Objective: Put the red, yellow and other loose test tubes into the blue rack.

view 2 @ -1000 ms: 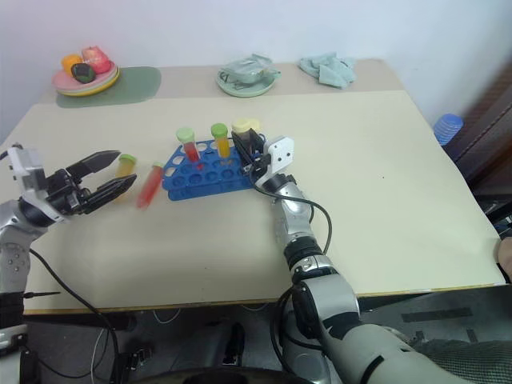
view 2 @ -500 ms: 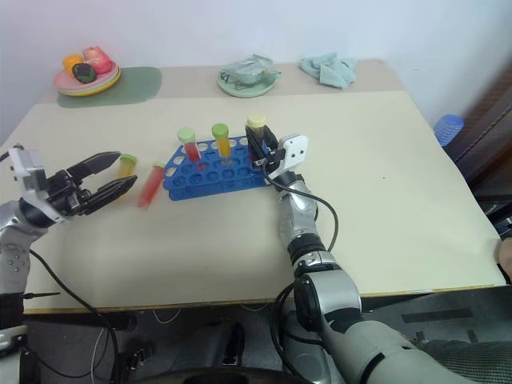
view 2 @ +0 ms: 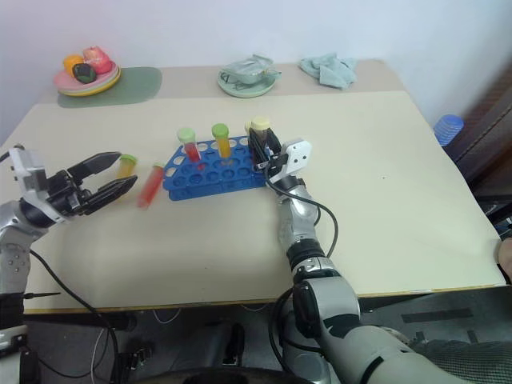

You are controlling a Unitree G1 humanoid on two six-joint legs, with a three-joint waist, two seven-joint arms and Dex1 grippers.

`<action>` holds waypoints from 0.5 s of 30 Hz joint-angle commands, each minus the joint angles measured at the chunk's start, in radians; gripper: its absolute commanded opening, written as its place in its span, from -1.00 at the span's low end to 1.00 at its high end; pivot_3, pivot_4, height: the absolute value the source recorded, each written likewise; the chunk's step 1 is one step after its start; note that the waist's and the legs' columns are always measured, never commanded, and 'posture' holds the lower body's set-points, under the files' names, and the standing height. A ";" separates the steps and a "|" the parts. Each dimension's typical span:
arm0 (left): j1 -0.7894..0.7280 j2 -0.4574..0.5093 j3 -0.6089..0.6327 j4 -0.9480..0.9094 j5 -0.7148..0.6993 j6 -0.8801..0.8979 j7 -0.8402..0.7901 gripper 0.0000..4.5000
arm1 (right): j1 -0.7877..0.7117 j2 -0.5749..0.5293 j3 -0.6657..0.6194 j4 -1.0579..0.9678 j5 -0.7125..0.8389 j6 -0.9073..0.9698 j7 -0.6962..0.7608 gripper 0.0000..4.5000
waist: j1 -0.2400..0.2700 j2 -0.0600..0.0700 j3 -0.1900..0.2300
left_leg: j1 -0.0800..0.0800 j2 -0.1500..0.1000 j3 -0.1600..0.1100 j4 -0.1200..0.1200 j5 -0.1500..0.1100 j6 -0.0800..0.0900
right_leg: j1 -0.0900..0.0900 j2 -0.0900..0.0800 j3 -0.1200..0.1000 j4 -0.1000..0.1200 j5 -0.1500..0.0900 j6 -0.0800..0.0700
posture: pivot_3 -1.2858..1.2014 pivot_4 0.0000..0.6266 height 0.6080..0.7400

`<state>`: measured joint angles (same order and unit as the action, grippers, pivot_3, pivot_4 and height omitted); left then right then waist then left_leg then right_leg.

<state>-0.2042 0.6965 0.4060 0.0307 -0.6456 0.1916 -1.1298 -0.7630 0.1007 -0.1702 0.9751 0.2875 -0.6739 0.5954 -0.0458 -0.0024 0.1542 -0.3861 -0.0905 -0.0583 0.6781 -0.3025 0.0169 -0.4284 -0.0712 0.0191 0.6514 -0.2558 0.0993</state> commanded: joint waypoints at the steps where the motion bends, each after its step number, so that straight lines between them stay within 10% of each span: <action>1: -0.021 0.005 0.005 -0.029 -0.021 0.002 0.001 0.59 | 0.006 0.006 -0.006 0.006 0.000 0.009 -0.014 -0.65 | 0.000 0.000 0.000 | 0.000 0.000 0.000 0.000 0.000 0.000 | 0.000 0.000 0.000 0.000 0.000 0.000 | 0.03 -0.52 1.00; 8: -0.026 0.002 0.002 -0.031 -0.023 0.005 0.003 0.59 | -0.006 0.012 -0.020 0.036 0.006 0.004 -0.032 -0.65 | 0.000 0.000 0.000 | 0.000 0.000 0.000 -0.001 0.000 0.000 | 0.000 0.000 0.000 0.000 0.000 0.000 | 0.03 -0.52 1.00; 15: -0.016 -0.006 0.031 -0.041 -0.054 0.064 0.068 0.59 | -0.020 -0.017 0.008 0.056 -0.110 -0.109 -0.172 0.93 | 0.000 0.001 0.001 | 0.000 0.000 0.000 -0.001 0.000 0.000 | -0.001 0.000 0.000 0.000 0.000 0.000 | 0.03 -0.52 1.00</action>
<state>-0.2126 0.6920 0.4071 0.0233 -0.6686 0.2326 -1.0969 -0.7700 0.0942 -0.1813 1.0412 0.2369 -0.7273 0.4873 -0.0459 -0.0016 0.1548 -0.3861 -0.0905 -0.0583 0.6767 -0.3025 0.0168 -0.4293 -0.0712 0.0192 0.6510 -0.2559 0.0992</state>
